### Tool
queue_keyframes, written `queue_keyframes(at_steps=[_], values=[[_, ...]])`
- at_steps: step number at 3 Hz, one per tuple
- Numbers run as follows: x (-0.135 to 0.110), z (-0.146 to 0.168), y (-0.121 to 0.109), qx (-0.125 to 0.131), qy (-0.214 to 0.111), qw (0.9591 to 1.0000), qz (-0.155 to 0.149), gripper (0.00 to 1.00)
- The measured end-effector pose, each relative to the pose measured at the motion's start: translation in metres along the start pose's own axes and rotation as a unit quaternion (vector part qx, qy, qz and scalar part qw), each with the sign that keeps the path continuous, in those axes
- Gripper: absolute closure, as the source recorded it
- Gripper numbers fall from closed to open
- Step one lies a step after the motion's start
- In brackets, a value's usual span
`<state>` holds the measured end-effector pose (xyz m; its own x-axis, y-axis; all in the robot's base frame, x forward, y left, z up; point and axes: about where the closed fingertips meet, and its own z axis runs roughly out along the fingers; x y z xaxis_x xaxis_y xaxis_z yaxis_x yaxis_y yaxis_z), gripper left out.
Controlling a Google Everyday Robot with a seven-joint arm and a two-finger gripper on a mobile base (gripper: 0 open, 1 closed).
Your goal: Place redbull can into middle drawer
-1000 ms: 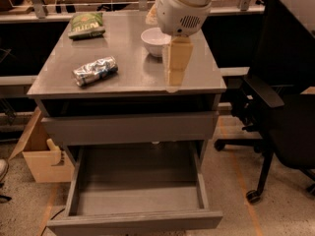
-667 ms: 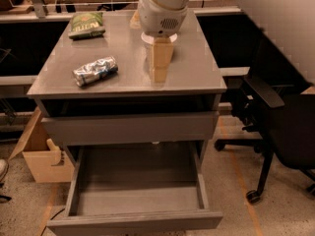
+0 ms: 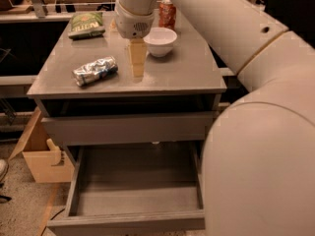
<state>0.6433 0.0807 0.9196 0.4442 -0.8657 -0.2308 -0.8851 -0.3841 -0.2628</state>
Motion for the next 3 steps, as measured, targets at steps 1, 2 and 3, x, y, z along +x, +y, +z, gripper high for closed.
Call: queue_keyframes(at_steps=[1, 2, 3], values=[[-0.013, 0.015, -0.03, 0.003, 0.003, 0.9997, -0.025, 0.0], [-0.029, 0.03, -0.049, -0.002, 0.019, 0.9985, -0.051, 0.0], [-0.041, 0.047, -0.06, -0.013, 0.034, 0.9968, -0.071, 0.0]])
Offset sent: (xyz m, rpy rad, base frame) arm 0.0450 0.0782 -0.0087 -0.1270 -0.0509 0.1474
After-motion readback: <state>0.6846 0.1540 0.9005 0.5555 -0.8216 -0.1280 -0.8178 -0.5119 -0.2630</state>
